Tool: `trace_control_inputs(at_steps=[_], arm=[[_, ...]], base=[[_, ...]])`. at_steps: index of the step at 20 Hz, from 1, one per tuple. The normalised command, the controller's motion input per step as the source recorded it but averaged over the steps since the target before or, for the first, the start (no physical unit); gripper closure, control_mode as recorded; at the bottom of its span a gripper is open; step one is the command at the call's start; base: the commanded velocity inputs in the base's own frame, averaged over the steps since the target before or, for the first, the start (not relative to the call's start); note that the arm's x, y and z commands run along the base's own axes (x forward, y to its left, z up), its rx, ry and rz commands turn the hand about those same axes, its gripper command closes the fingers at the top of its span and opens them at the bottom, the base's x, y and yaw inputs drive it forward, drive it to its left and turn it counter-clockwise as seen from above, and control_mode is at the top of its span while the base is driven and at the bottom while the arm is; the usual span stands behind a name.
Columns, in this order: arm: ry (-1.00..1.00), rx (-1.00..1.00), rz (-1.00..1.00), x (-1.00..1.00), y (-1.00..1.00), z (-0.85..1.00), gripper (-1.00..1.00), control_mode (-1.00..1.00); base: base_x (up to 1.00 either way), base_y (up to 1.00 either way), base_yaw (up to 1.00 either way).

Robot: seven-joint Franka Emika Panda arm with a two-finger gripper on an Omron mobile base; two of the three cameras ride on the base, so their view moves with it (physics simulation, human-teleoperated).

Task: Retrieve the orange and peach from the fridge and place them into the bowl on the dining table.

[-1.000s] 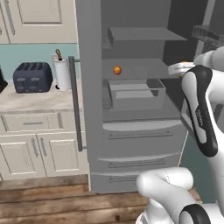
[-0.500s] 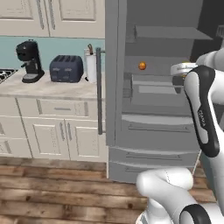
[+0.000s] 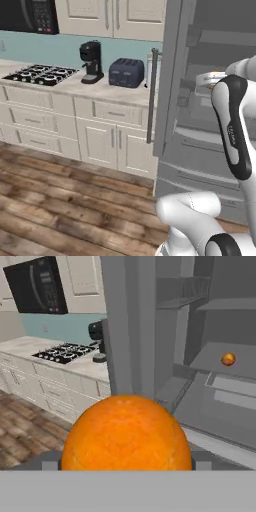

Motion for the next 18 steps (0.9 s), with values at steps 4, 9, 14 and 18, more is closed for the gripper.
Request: trace_control_inputs(at_steps=[4, 9, 14, 18], arm=[[0.00, 0.00, 0.00, 0.00, 0.00, 0.00, 1.00, 1.00], [0.00, 0.00, 0.00, 0.00, 0.00, 0.00, 1.00, 1.00], [0.00, 0.00, 0.00, 0.00, 0.00, 0.00, 1.00, 1.00], [0.00, 0.00, 0.00, 0.00, 0.00, 0.00, 1.00, 1.00]], base=[[-0.31, 0.39, 0.49], [-0.24, 0.46, 0.54], [-0.04, 0.50, 0.53], [0.00, 0.56, 0.50]])
